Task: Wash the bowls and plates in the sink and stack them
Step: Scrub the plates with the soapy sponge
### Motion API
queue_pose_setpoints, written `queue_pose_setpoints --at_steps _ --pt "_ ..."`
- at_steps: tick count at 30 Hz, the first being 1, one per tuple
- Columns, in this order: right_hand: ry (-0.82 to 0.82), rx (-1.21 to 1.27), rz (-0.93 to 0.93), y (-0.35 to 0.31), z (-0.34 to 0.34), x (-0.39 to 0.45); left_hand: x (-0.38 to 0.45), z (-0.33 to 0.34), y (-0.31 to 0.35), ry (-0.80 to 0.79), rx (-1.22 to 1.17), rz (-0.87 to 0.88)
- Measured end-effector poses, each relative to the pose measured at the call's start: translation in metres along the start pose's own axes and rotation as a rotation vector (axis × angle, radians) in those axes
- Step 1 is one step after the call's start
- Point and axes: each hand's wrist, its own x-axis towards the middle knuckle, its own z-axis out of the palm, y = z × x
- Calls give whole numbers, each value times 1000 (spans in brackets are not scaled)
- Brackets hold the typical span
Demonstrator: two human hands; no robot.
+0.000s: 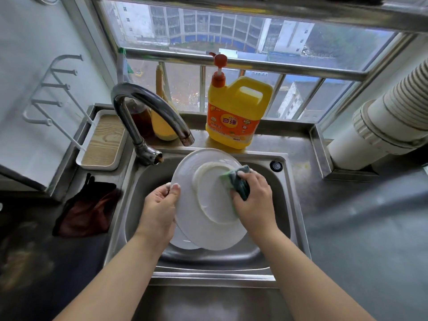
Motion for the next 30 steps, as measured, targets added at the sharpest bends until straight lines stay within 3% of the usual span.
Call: queue_pose_setpoints --at_steps 2,5,9,11,13,17,21,27,30 --pt "10 18 -67 -19 3 6 1 2 2 -15 10 16" --pt "-108 77 -236 -38 12 -5 5 0 3 7 11 23" --pt "-267 27 -386 -14 13 -33 10 -11 4 73 -65 -14" --pt "-267 -30 -362 8 5 -36 10 -18 5 85 -69 -23" --pt "-214 -61 -224 25 -4 -28 10 -21 5 76 -70 -39" --pt "-102 -93 -76 13 -9 4 5 -11 3 42 -42 -50" --pt "-79 -8 -189 -26 3 13 4 -1 3 28 -40 -23" --pt "-313 -2 -429 -13 5 -22 11 -16 6 67 -112 -28" --pt "-275 -70 -349 17 -5 -24 10 -21 7 60 -117 -33"
